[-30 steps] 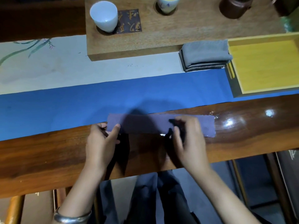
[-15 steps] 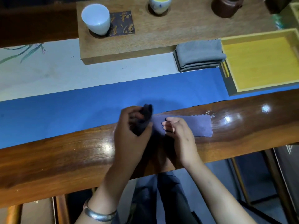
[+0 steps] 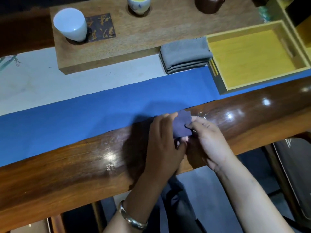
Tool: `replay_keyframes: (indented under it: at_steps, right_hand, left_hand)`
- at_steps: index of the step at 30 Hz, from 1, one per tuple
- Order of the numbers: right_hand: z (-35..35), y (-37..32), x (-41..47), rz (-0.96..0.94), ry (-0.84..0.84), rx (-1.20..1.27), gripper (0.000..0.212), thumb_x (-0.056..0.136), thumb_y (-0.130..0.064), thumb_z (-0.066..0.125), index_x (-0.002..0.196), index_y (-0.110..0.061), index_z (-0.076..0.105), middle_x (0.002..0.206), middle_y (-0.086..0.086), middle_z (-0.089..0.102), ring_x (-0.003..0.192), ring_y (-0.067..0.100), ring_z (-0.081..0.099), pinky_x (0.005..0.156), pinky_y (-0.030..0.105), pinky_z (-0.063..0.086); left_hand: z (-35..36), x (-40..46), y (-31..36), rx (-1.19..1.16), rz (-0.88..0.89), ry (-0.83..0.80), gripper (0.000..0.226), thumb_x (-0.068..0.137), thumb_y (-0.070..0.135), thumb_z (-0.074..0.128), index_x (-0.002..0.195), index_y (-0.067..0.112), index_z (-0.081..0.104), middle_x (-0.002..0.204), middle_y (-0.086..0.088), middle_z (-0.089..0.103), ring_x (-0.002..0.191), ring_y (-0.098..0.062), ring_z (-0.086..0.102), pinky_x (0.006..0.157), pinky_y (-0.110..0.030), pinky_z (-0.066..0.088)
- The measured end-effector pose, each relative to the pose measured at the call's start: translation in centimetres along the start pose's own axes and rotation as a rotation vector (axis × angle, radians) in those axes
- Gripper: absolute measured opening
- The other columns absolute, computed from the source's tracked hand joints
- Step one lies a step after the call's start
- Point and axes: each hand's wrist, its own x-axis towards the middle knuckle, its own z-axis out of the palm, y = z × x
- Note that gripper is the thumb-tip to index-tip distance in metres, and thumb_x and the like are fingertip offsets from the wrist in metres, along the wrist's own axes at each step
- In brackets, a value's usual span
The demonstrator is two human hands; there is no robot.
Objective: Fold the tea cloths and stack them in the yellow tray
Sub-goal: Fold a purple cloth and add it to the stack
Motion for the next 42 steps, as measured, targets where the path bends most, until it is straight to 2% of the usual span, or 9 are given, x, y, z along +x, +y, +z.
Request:
replay_keyframes:
  at_steps: [4, 8, 12, 15, 21, 27, 33, 36, 42]
  right_hand:
    - [-2.5, -0.1, 1.0, -0.016, 0.162, -0.119, 0.026, 0.095, 0.0, 0.042, 0.101, -0.005, 0.067, 0.079, 0.008, 0.069, 0.066, 0.014, 0.064, 0.063, 0.025, 0.055]
    - [-2.7, 0.2, 1.8, 0.14, 0.164, -0.188, 0.032, 0.092, -0.04, 0.047, 0.088, -0.016, 0.067, 0.071, 0.002, 0.064, 0.065, 0.016, 0.063, 0.063, 0.031, 0.055]
    - [-1.5, 1.0, 2.0, 0.129, 0.172, -0.472, 0.058, 0.077, -0.059, 0.063, 0.092, -0.003, 0.065, 0.076, 0.021, 0.061, 0.071, 0.022, 0.065, 0.062, 0.034, 0.056]
    - [-1.0, 1.3, 2.1, 0.092, 0.171, -0.509, 0.055, 0.081, -0.052, 0.064, 0.089, 0.002, 0.058, 0.081, 0.013, 0.063, 0.071, 0.023, 0.067, 0.059, 0.031, 0.058]
    - [-1.1, 1.1, 2.0, -0.087, 0.056, -0.379, 0.007, 0.091, -0.003, 0.057, 0.087, 0.003, 0.057, 0.06, 0.004, 0.043, 0.068, 0.023, 0.046, 0.066, 0.034, 0.046]
    - [-4.3, 0.0, 1.9, -0.193, 0.109, -0.435, 0.015, 0.092, -0.006, 0.058, 0.095, 0.009, 0.059, 0.075, 0.014, 0.047, 0.071, 0.023, 0.045, 0.054, 0.014, 0.046]
    - [-7.0, 0.9, 2.1, -0.264, 0.236, -0.743, 0.007, 0.086, -0.011, 0.066, 0.079, -0.01, 0.064, 0.069, 0.01, 0.058, 0.065, 0.02, 0.048, 0.064, 0.03, 0.038]
    - [-7.3, 1.9, 2.5, -0.277, 0.316, -0.86, 0.015, 0.083, -0.017, 0.068, 0.071, -0.019, 0.059, 0.058, -0.006, 0.053, 0.052, 0.008, 0.045, 0.056, 0.024, 0.036]
    - [-7.6, 2.6, 2.8, -0.287, 0.454, -0.976, 0.029, 0.085, -0.022, 0.064, 0.063, -0.024, 0.045, 0.055, -0.005, 0.048, 0.052, 0.011, 0.044, 0.048, 0.026, 0.029]
  left_hand:
    - [0.0, -0.1, -1.6, 0.15, -0.078, 0.021, 0.058, 0.066, 0.004, 0.074, 0.121, 0.001, 0.056, 0.121, -0.018, 0.054, 0.115, -0.028, 0.049, 0.103, -0.026, 0.034]
    - [0.2, -0.1, -2.1, 0.182, -0.015, -0.001, 0.037, 0.073, 0.0, 0.066, 0.11, 0.004, 0.062, 0.111, -0.013, 0.059, 0.108, -0.02, 0.049, 0.096, -0.027, 0.04]
    - [0.2, -0.4, -2.2, 0.171, 0.069, 0.009, 0.021, 0.079, 0.005, 0.058, 0.098, 0.005, 0.066, 0.101, -0.012, 0.062, 0.099, -0.023, 0.056, 0.09, -0.031, 0.045]
    - [0.3, -0.5, -2.1, 0.154, 0.132, -0.009, 0.019, 0.078, 0.005, 0.058, 0.095, 0.006, 0.066, 0.097, -0.012, 0.062, 0.094, -0.025, 0.057, 0.086, -0.035, 0.047]
    - [0.2, -0.2, -2.7, 0.206, 0.116, 0.009, 0.021, 0.073, 0.008, 0.064, 0.094, 0.008, 0.064, 0.096, -0.011, 0.062, 0.091, -0.026, 0.055, 0.082, -0.035, 0.045]
    - [-0.7, -0.1, -4.1, 0.253, -0.038, 0.021, 0.038, 0.063, -0.003, 0.068, 0.098, 0.009, 0.063, 0.101, -0.01, 0.061, 0.095, -0.027, 0.055, 0.083, -0.029, 0.04]
    - [-0.6, -0.3, -4.3, 0.253, -0.141, -0.043, 0.039, 0.067, 0.002, 0.071, 0.103, 0.011, 0.061, 0.108, -0.01, 0.058, 0.096, -0.03, 0.059, 0.074, -0.038, 0.053]
    - [-0.6, -0.4, -4.5, 0.232, -0.191, -0.061, 0.039, 0.072, 0.006, 0.071, 0.108, 0.011, 0.058, 0.112, -0.01, 0.055, 0.092, -0.029, 0.062, 0.067, -0.035, 0.052]
    - [-0.9, -0.2, -3.7, 0.19, -0.211, -0.132, 0.071, 0.068, 0.061, 0.062, 0.123, 0.02, 0.045, 0.114, 0.001, 0.051, 0.089, -0.017, 0.057, 0.068, -0.026, 0.045]
